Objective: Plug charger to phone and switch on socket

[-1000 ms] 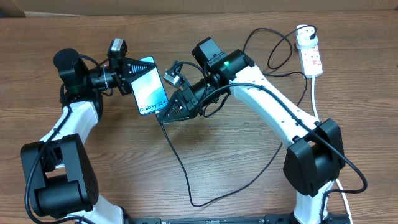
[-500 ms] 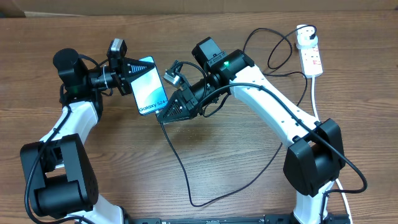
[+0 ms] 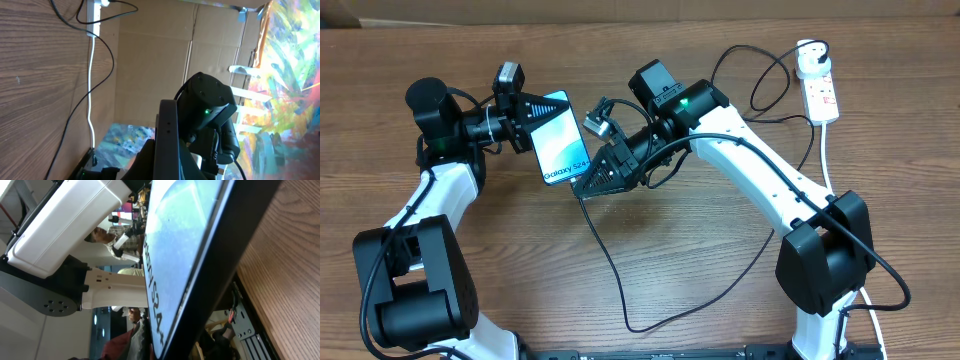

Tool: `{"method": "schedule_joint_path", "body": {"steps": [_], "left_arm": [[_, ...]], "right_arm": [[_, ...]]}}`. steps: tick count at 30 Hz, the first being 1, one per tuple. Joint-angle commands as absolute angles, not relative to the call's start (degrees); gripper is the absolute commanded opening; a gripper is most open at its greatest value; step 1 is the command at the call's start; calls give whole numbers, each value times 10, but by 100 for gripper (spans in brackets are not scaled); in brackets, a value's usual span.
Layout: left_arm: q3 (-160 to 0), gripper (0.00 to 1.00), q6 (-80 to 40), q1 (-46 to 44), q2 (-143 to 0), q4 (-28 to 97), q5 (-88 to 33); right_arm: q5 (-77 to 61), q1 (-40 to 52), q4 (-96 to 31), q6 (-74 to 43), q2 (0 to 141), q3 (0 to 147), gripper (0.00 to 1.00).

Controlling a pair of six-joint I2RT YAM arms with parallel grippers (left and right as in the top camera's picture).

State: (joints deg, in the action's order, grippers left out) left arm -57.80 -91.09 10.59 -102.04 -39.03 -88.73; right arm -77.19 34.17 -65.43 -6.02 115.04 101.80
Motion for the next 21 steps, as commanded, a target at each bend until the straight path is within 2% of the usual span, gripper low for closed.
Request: {"method": "schedule_joint_path", "body": {"steps": [1, 21], "left_arm": [[-592, 4, -914, 90, -1019, -394, -898], [-592, 4, -913, 75, -1019, -395, -891]], "right_arm": [[-770, 345, -646, -62, 1155, 1020, 4], [-770, 345, -631, -77, 1155, 1020, 4]]}}
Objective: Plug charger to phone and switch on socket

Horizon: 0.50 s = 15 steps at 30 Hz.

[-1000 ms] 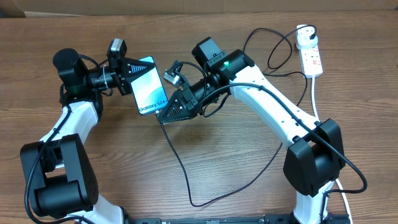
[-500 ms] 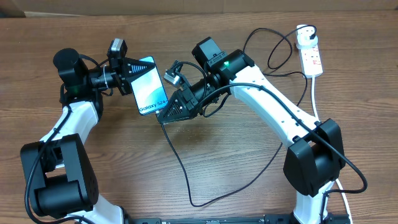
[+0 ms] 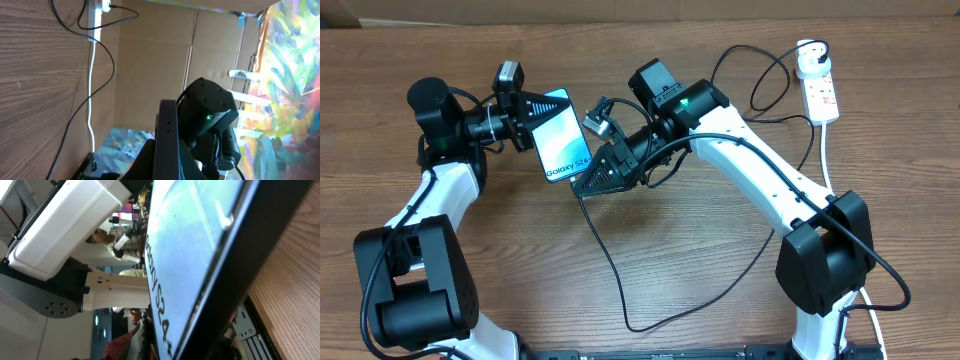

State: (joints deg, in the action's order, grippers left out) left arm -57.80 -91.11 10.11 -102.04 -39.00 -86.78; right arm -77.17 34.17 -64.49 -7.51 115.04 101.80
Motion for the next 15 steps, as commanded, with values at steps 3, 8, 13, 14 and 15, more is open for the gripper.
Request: {"method": "schedule_joint_path", "body": {"steps": [3, 8, 13, 14, 15], "left_arm": [[-592, 4, -913, 75, -1019, -395, -894], [-592, 4, -913, 75, -1019, -395, -901], [-592, 4, -910, 75, -1019, -397, -905], [-592, 4, -910, 75, -1019, -397, -905], [-592, 4, -910, 75, -1019, -397, -905]], "right_arm": [[-770, 344, -631, -77, 1155, 1020, 4], [-762, 344, -630, -77, 1155, 1020, 4], [-761, 342, -630, -77, 1155, 1020, 4], [-761, 340, -631, -77, 1155, 1020, 4], [-761, 340, -631, -77, 1155, 1020, 4]]}}
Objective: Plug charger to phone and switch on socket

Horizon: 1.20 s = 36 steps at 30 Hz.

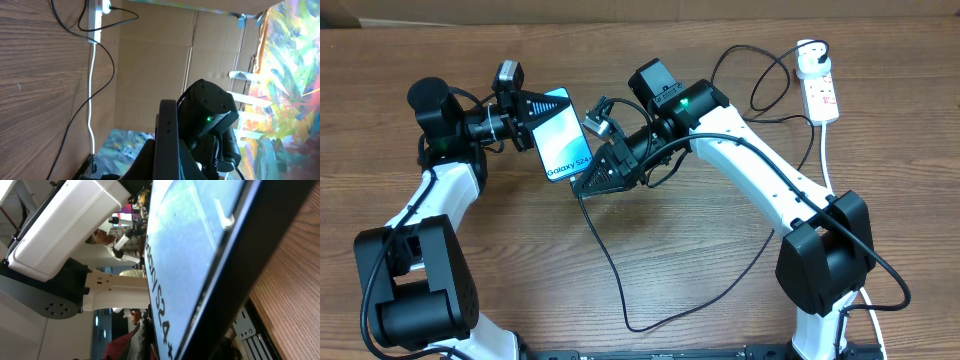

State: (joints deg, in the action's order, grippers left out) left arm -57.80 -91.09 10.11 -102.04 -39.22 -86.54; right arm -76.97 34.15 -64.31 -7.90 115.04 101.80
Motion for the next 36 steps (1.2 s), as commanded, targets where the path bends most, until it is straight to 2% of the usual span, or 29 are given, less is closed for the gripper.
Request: {"method": "schedule_joint_path", "body": {"steps": [1, 36], "left_arm": [[-592, 4, -910, 75, -1019, -397, -905], [-592, 4, -902, 75, -1019, -397, -905]], "right_arm": [[-761, 338, -631, -77, 1155, 1020, 4], [-738, 302, -599, -120, 1155, 1020, 4]]}}
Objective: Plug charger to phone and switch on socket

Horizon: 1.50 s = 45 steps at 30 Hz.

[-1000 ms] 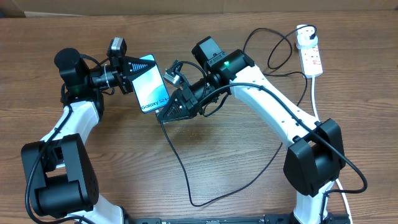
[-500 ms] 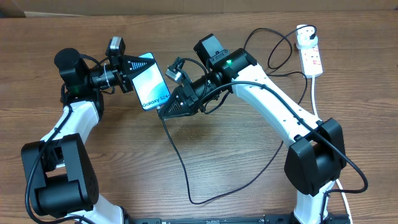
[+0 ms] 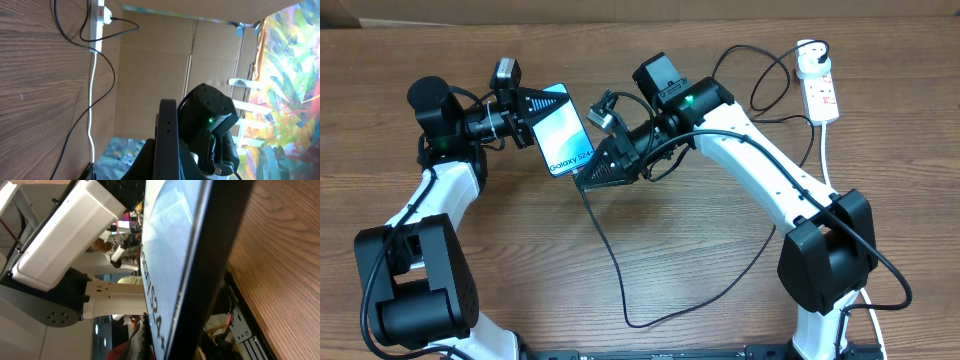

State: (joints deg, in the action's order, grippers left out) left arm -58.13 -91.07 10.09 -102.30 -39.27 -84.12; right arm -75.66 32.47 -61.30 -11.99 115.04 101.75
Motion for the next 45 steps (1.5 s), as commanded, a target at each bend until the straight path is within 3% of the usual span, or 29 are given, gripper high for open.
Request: {"method": "schedule_joint_path", "body": {"steps": [1, 45], "left_arm": [[-592, 4, -902, 75, -1019, -397, -905], [-592, 4, -901, 75, -1019, -397, -905]], "right_arm": [[-738, 301, -598, -120, 1155, 1020, 4], [-675, 301, -558, -187, 1155, 1020, 4]]}}
